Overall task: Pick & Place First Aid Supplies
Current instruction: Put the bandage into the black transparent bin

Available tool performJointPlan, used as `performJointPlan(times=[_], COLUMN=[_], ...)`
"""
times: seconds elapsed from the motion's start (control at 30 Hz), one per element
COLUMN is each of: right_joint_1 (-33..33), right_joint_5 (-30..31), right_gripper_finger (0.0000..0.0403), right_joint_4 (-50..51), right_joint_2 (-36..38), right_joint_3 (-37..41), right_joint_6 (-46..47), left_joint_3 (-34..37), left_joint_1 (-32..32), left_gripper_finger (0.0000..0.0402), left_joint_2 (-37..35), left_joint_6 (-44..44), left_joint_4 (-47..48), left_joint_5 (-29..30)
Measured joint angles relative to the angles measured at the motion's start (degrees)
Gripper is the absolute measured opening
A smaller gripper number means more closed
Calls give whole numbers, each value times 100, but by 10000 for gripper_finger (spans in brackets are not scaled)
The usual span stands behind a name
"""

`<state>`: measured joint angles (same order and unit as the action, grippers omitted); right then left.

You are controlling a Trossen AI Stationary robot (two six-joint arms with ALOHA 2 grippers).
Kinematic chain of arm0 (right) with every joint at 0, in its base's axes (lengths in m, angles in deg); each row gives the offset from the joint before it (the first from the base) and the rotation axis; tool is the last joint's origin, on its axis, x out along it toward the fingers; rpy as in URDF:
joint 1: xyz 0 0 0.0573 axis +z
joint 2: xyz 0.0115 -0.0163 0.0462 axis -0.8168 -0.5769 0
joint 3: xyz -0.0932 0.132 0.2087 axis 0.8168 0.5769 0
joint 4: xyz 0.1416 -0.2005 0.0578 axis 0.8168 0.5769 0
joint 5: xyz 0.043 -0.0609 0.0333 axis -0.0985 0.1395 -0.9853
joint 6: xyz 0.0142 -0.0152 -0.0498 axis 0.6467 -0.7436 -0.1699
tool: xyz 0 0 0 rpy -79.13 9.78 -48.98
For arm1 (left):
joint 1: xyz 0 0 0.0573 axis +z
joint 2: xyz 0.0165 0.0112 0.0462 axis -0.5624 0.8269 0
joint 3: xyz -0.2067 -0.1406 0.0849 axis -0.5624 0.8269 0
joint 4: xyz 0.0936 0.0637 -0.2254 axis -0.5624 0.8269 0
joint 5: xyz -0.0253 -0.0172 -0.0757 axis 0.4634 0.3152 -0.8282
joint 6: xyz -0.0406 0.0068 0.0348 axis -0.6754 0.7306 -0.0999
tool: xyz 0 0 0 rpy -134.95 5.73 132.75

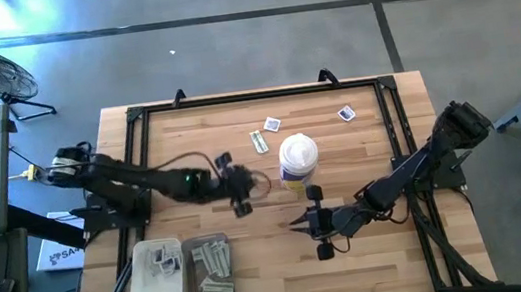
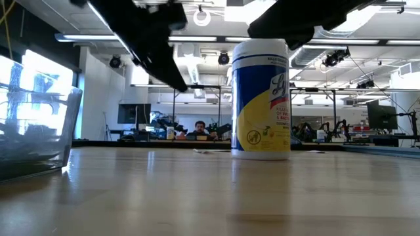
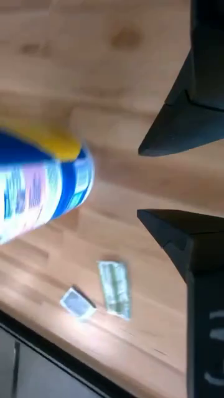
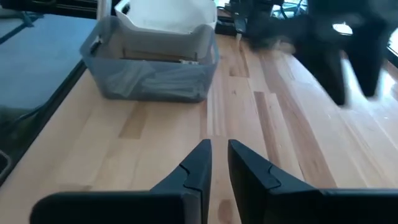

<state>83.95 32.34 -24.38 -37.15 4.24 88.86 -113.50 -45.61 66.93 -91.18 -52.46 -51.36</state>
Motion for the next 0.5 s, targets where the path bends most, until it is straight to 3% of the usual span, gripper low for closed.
performJointPlan(times=[0.27,0.5], right_joint_1=[40,-32], right_joint_5=[-1,-1], right_gripper_finger=[47,48], right_joint_4=[-17,-63], right_joint_2=[0,0], right_joint_3=[0,0], right_joint_6=[-23,1], left_joint_3=[1158,793], left_joint_1=[1642,2172], left_gripper_finger=[145,145], left_joint_2=[285,1355], left_joint_6=[871,1031], left_joint_4=[-2993,-3376], left_joint_5=[-1426,-1245])
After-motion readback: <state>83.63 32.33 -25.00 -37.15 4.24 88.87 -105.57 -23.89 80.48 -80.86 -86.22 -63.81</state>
